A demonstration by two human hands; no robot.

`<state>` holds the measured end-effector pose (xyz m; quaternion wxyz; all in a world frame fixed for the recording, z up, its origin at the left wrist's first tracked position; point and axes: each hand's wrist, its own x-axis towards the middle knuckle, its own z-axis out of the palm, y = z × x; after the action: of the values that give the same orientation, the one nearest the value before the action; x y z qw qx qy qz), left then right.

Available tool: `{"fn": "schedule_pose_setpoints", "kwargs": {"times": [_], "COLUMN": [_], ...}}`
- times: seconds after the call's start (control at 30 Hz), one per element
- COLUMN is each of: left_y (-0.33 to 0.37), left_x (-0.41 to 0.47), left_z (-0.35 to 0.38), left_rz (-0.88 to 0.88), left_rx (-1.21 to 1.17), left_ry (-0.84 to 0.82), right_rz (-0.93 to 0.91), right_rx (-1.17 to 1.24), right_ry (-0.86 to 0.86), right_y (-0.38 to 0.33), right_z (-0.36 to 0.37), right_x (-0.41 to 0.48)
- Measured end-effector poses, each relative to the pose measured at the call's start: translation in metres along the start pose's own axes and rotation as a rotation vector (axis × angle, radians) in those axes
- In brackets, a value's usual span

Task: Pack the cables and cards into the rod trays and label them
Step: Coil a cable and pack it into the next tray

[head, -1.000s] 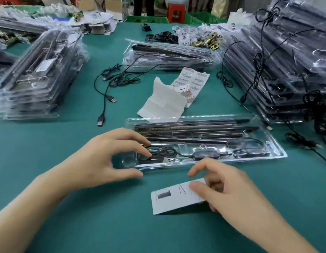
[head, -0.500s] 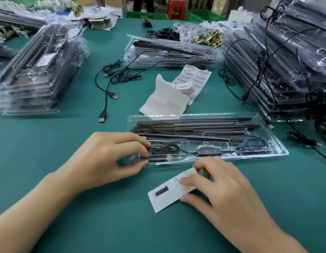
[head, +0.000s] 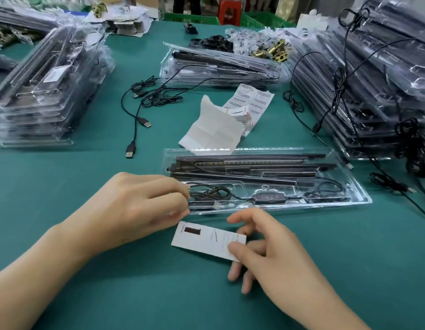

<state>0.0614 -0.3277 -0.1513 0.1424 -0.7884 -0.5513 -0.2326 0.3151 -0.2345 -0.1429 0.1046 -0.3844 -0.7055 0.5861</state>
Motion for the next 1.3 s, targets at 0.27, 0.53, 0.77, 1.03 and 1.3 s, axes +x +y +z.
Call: {"fn": "schedule_pose_setpoints", "kwargs": {"times": [0.27, 0.53, 0.77, 1.03, 1.3], "left_y": [0.001, 0.001, 0.000, 0.001, 0.001], "left_x": [0.000, 0.001, 0.000, 0.000, 0.000], "left_z": [0.001, -0.002, -0.001, 0.000, 0.002], "left_rz": [-0.023, -0.063, -0.092, -0.109, -0.110], "left_rx": [-0.029, -0.154, -0.156, -0.156, -0.155], "left_ry": [0.016, 0.011, 0.018, 0.039, 0.052], "right_rz": [0.130, 0.218, 0.234, 0.254, 0.276], "right_rx": [-0.294, 0.271, 0.341, 0.268, 0.258], "right_ry": [-0.135, -0.237, -0.256, -0.314, -0.284], "right_y": [-0.021, -0.018, -0.023, -0.028, -0.027], "right_z": [-0.003, 0.006, 0.011, 0.007, 0.008], "right_x": [0.000, 0.001, 0.012, 0.017, 0.020]}}
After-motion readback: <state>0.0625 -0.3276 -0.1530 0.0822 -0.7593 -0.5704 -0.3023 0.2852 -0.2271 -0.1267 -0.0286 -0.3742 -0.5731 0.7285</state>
